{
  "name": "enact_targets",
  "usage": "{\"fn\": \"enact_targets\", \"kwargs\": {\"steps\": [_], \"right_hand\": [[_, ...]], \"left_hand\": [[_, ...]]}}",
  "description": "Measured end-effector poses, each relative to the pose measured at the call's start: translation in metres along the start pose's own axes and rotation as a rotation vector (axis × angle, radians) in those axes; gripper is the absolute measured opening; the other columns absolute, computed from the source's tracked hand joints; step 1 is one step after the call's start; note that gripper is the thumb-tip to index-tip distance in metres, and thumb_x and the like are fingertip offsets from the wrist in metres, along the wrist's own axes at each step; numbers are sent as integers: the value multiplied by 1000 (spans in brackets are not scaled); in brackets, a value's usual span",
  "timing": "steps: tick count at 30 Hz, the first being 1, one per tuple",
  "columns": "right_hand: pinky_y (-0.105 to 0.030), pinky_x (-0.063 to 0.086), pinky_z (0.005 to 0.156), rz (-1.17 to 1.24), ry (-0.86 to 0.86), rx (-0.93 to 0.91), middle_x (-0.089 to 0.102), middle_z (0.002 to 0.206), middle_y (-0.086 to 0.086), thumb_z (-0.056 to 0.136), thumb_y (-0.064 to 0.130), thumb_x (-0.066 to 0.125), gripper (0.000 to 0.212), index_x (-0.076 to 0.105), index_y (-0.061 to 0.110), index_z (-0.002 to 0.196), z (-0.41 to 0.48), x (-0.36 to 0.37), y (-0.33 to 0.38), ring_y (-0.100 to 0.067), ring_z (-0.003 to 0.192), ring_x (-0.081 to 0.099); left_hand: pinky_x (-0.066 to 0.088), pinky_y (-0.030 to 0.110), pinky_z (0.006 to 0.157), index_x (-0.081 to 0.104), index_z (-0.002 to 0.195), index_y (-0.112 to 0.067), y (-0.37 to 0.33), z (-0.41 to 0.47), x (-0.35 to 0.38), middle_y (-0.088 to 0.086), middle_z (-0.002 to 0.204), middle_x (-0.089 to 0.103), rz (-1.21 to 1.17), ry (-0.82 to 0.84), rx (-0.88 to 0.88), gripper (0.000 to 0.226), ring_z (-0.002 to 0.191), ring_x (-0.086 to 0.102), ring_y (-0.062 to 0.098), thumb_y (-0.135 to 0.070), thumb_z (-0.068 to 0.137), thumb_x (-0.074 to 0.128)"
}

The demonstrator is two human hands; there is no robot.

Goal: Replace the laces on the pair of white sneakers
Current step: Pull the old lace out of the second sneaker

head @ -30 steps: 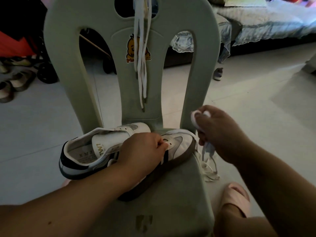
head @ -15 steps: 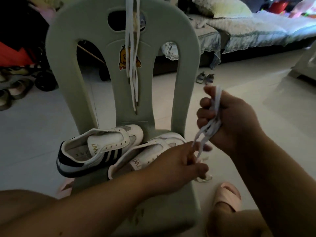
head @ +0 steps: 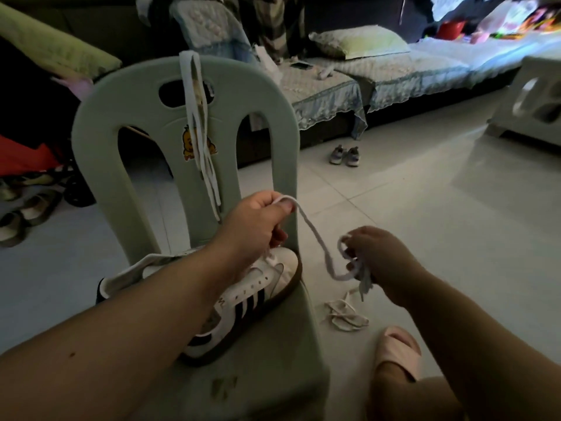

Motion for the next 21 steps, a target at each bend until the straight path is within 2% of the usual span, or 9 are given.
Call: {"fn": "enact_targets", "kwargs": {"steps": [4,8,10,12,15,19,21], "right_hand": [[-24,46,65,-199,93,-89,64,91,-2,91,14,55,9,61,20,89,-18,21,15,-17,85,61],[-21,42,72,-59,194,-225,66,101,1,97,15,44,20,62,21,95,-46,23,46,-14,98,61],[-20,43,72,22,228,-281,66,101,3,102,28,35,28,62,23,98,-66,22,67,-11,97,62],[-21,44,71,-11,225,-334,67,98,4,101,37,34,29,61,26,98,-83,18,88,-9,93,63],[-22,43,67,-170,76,-422,68,86,4,98,31,48,19,64,22,92,-104,-2,118,-8,83,64],[-21,46,57,-124,-41,-419,63,66,2,93,25,59,18,65,16,79,-127,-36,140,-12,64,62],[-22,48,58,-102,-75,-423,60,63,1,91,22,63,16,65,15,77,-140,-52,148,-13,61,59]], "left_hand": [[40,32,65,58,84,-15,-34,0,19,-3,56,42,-133,48,26,21,55,43,12,-18,98,44],[42,32,67,59,86,-17,-64,-10,26,0,63,48,-29,95,89,20,59,47,13,-22,98,45],[42,30,65,59,86,-18,-77,-19,27,0,67,50,34,102,118,19,60,48,13,-24,98,45],[42,31,66,59,85,-19,-87,-28,27,0,68,51,59,102,133,19,62,49,12,-24,98,46],[41,33,69,59,86,-19,-101,-46,24,0,68,52,39,91,148,19,62,49,13,-23,99,45],[40,33,72,60,94,-15,-113,-71,14,1,66,53,15,25,166,27,62,51,14,-25,102,36],[41,34,73,62,97,-14,-112,-82,9,1,70,56,57,8,151,30,67,53,15,-26,103,35]]}}
Point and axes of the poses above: each hand's wrist, its own z-axis towards the middle knuckle, its own x-axis out of the palm, y = z × x, the point moved 9 cm from there along z, towards the middle knuckle
